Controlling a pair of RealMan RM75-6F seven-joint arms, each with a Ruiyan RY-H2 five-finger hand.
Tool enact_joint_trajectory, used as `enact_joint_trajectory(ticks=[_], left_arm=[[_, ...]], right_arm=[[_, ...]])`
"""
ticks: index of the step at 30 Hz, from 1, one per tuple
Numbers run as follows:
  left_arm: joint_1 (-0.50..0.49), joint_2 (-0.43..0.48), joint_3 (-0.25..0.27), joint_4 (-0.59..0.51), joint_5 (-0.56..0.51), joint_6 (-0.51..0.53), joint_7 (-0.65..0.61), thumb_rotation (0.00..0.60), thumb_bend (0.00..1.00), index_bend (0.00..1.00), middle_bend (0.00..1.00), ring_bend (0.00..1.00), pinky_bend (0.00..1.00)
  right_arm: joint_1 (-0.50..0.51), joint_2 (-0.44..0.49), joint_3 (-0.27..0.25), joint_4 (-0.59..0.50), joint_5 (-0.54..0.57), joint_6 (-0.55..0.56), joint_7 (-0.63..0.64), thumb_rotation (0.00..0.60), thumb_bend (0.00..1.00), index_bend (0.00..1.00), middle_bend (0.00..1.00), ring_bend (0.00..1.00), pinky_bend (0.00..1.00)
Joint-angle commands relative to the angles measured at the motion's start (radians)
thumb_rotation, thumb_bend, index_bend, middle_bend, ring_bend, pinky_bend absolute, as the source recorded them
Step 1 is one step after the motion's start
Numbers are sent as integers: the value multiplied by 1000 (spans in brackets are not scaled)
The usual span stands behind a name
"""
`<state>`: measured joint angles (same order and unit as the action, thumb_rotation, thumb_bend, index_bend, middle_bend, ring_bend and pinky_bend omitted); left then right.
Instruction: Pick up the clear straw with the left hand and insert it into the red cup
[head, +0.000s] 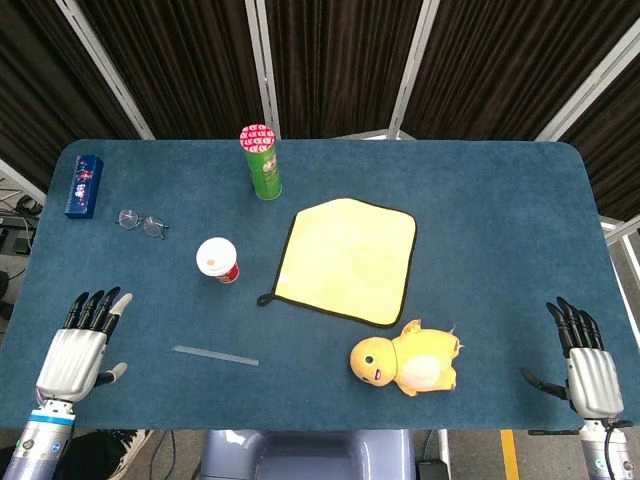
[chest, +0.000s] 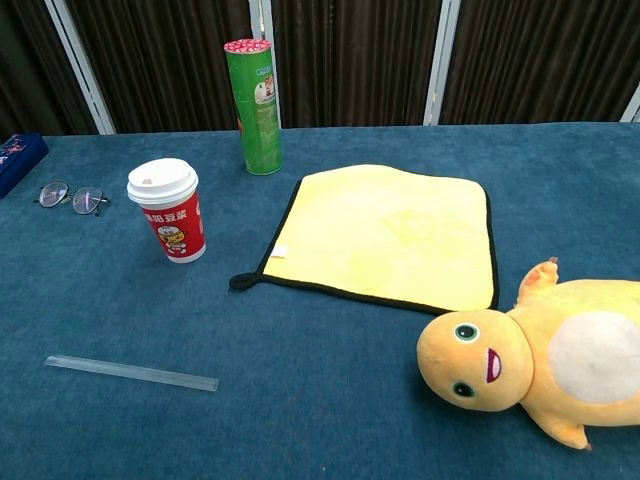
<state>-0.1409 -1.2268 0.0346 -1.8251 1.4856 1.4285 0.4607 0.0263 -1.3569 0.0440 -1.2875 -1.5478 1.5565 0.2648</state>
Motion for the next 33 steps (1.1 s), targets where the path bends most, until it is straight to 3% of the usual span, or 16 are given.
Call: enact_joint_trajectory(ticks=[1,15,27,30,33], left_arm=[[0,0,-1,0,0,-1,0,600,139,0,0,0,0],[-9,-7,3,-1,15,-29,3,600,139,0,0,0,0],[-83,-95,-23,-11,-78,-168,110,600,142,74,0,0,9],[-104,-129,-38,-5,-113,-195,149,600,140,107,68,68,104],[-129,-168,-56,7,-158,-224,184,600,150,186,295,306,348]], right_arm=[[0,0,0,0,0,0,0,600,73,0,0,0,0],[2,-4,2,2,5,-8,-5,600,72,0,0,0,0],[0,-1,5,-2,16,-13,1,600,73,0,0,0,0],[0,0,6,-3,19,-14,2,600,73,0,0,0,0],[0,0,7,-3,20,-15,3,600,74,0,0,0,0]])
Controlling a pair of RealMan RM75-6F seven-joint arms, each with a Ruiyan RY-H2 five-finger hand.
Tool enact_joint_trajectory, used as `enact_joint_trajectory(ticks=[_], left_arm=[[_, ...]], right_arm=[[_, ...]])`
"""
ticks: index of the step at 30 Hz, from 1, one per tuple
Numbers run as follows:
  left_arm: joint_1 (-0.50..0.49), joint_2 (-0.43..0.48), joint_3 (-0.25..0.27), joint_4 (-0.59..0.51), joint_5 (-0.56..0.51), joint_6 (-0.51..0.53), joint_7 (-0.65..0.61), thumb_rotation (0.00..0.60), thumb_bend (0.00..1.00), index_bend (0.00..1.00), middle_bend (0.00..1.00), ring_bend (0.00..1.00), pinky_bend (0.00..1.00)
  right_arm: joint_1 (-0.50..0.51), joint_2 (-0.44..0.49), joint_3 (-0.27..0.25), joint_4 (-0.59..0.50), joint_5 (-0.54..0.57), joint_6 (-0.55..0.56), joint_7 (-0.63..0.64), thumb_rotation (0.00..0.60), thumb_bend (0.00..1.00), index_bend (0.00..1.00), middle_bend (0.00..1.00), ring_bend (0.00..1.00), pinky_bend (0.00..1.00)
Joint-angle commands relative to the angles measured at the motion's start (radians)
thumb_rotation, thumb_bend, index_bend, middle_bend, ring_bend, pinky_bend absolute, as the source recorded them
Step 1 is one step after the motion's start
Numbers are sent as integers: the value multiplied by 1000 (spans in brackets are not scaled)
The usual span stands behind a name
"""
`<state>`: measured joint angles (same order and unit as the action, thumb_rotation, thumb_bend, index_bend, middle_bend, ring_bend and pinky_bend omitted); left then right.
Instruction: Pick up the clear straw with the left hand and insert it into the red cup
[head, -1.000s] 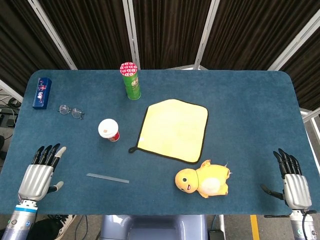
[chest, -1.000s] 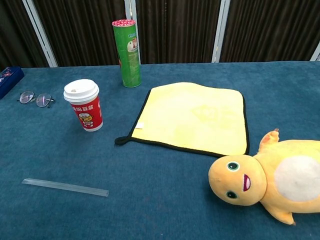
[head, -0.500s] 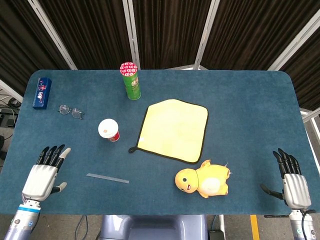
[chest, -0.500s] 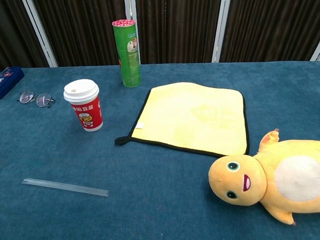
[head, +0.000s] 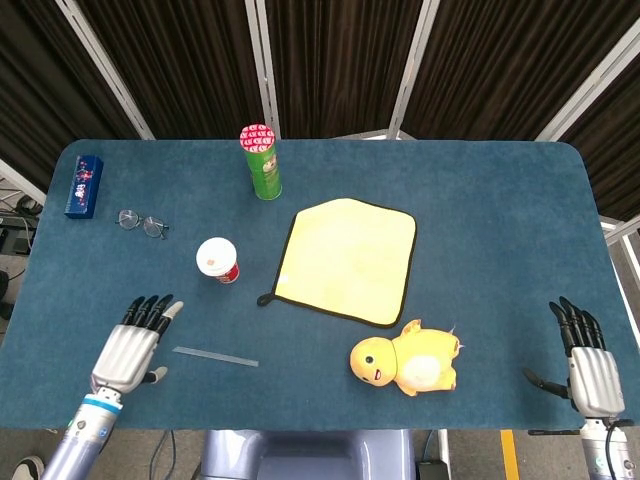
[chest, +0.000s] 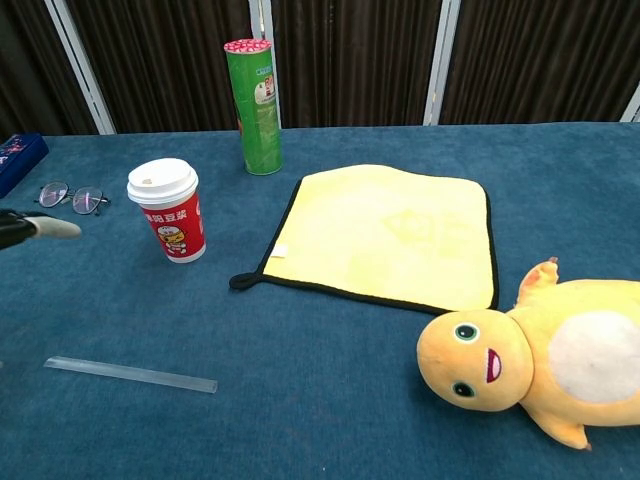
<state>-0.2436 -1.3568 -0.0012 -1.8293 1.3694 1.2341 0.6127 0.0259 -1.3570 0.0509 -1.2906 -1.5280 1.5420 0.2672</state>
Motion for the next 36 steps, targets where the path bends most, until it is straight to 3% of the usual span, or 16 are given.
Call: enact_joint_trajectory(ticks=[1,3,5,10,16,20,36], left_arm=[[-34,-50,-25,15,-54,-39,38,600,162,233,403,419,440],[-53,-76,-34,26,-79,-59,53,600,177,325,618,618,582],[-72,-98,-41,29,-116,-87,65,600,179,376,729,711,647],[-119,-148,-58,40,-195,-131,117,600,238,437,863,825,725],[-165,-206,-73,56,-301,-144,200,600,260,477,897,854,741],[-184,-223,-74,54,-348,-144,225,600,326,507,900,858,742],[-212,-260,-45,68,-367,-118,229,600,330,559,900,857,742]], right_arm=[[0,0,1,0,1,-1,1,600,73,0,0,0,0],[0,0,2,1,3,-2,2,600,73,0,0,0,0],[1,1,3,1,4,-2,4,600,73,0,0,0,0],[1,3,6,3,9,-5,10,600,73,0,0,0,0],[1,4,7,5,10,-7,14,600,74,0,0,0,0],[1,4,7,5,11,-9,16,600,74,0,0,0,0],[1,4,7,5,9,-7,14,600,73,0,0,0,0]])
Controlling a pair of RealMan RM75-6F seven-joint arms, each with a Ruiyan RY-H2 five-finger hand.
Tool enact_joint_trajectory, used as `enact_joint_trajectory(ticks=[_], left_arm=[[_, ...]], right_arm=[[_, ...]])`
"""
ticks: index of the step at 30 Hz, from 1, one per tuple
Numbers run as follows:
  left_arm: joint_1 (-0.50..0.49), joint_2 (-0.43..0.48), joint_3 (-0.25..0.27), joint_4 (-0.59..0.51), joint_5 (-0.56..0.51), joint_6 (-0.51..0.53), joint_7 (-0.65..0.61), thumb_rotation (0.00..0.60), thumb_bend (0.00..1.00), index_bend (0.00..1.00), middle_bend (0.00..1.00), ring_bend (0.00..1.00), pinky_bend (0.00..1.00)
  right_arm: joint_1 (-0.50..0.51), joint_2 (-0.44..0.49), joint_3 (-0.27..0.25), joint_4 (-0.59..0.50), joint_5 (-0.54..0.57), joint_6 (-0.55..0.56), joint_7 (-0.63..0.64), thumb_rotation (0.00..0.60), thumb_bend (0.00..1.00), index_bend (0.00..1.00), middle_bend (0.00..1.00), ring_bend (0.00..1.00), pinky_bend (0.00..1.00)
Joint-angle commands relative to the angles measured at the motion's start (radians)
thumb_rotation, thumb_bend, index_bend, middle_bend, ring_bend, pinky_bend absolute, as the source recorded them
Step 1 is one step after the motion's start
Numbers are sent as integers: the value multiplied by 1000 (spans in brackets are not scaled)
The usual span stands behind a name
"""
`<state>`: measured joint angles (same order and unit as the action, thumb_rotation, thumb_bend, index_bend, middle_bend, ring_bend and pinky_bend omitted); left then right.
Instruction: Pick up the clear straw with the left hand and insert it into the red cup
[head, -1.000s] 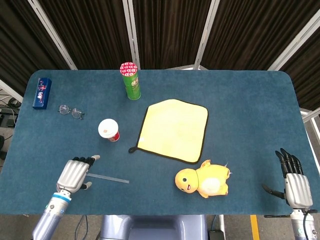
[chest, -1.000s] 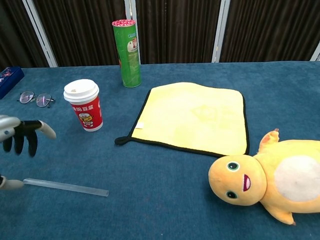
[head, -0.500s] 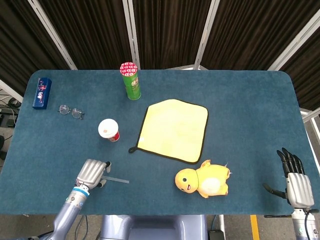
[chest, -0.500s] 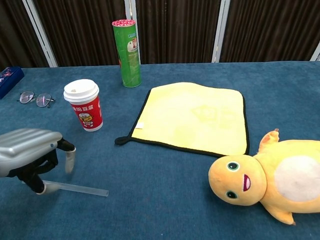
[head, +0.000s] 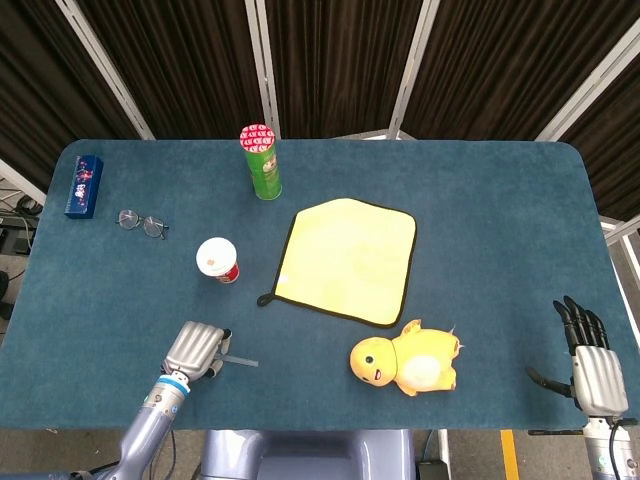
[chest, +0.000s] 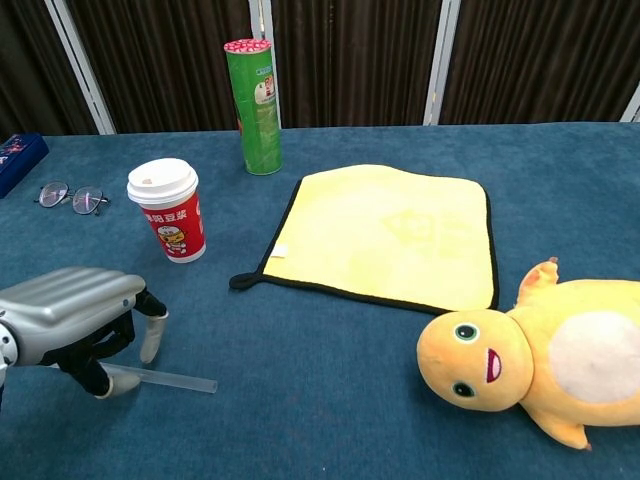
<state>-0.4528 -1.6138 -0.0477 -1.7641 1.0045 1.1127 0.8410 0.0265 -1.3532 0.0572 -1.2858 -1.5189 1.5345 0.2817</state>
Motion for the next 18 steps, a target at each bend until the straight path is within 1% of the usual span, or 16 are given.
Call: enact_joint_trajectory(ticks=[1,18], left_arm=[[-4,-5,2,4,-3,6,1,600,329,559,900,857,742],[-34,-38,17,28,-62,19,29,600,330,556,900,857,742]], right_arm=[[0,0,0,0,0,0,0,600,73,0,0,0,0],[0,1,-1,-2,-1,-1,1,600,74,0,0,0,0]])
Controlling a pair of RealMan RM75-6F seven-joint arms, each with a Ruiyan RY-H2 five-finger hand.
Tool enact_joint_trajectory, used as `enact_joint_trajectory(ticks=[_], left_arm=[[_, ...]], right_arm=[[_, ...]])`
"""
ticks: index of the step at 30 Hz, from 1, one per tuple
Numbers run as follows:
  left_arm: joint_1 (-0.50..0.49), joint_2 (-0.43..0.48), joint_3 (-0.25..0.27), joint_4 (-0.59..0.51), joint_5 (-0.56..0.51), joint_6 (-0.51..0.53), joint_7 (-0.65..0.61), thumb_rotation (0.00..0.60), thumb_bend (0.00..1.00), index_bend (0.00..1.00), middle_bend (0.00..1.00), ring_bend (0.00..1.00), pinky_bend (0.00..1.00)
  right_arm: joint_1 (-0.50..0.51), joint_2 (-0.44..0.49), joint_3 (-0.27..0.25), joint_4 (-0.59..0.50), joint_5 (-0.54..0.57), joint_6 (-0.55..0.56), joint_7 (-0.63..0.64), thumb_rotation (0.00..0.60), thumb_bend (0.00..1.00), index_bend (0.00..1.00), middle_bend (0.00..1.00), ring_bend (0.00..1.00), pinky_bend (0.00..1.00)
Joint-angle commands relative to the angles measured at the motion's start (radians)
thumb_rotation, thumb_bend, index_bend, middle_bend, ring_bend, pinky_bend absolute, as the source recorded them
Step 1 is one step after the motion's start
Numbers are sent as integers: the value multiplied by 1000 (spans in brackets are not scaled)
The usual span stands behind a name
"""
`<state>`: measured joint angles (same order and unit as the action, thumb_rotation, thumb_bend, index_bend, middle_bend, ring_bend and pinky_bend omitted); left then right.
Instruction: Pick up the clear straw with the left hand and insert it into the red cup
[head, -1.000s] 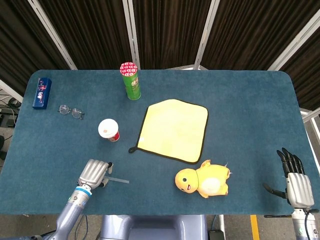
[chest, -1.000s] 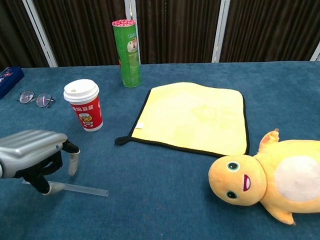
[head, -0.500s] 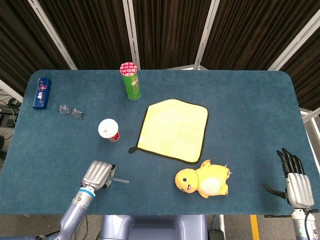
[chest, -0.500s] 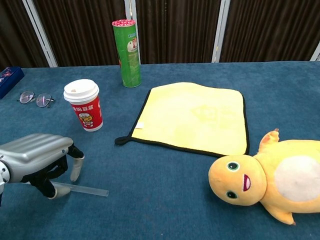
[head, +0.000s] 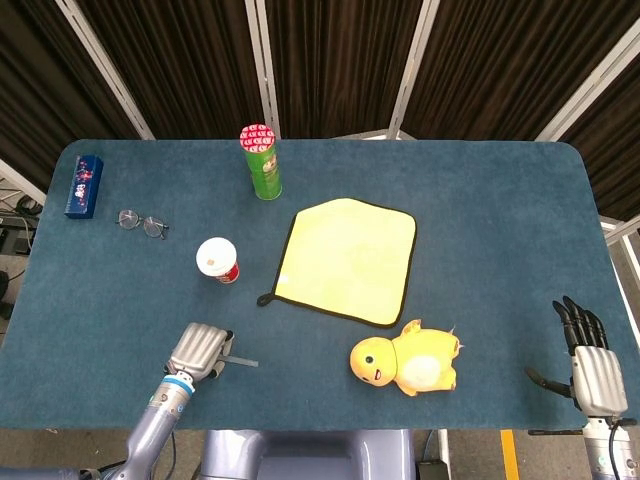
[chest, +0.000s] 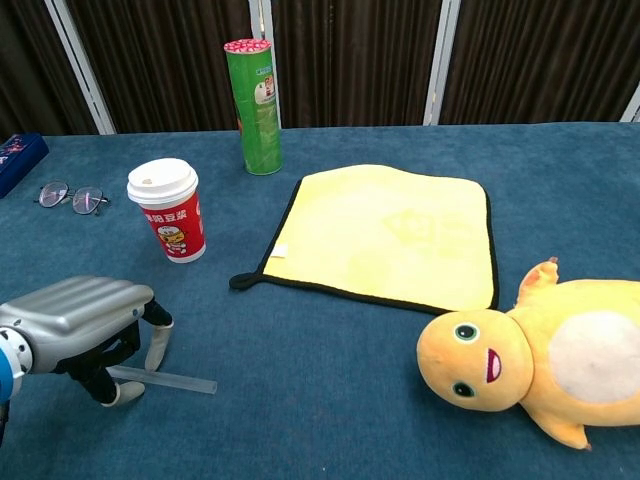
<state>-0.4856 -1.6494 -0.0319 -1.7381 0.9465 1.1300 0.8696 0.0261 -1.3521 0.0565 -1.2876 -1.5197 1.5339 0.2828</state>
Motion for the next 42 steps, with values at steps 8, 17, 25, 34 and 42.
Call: enact_joint_trajectory(ticks=[8,17,25,34,42], left_arm=[[-4,-6,6,7,-6,12,-18,600,412,577,901,858,742],[-2,36,-49,-31,34,48,-120,600,411,577,902,858,742],[6,98,-127,-153,120,84,-291,600,411,584,907,864,742],[17,181,-253,-362,35,-10,-646,600,412,585,908,864,742],[23,198,-402,-346,83,-7,-917,600,413,587,907,864,742]], right_arm=[[0,0,0,-1,0,-2,0,600,73,0,0,0,0],[0,2,-1,-3,4,-7,0,600,73,0,0,0,0],[-1,4,1,-11,21,-23,5,600,74,0,0,0,0],[1,11,3,-24,33,-39,13,600,73,0,0,0,0],[2,15,5,-31,45,-56,30,600,74,0,0,0,0]])
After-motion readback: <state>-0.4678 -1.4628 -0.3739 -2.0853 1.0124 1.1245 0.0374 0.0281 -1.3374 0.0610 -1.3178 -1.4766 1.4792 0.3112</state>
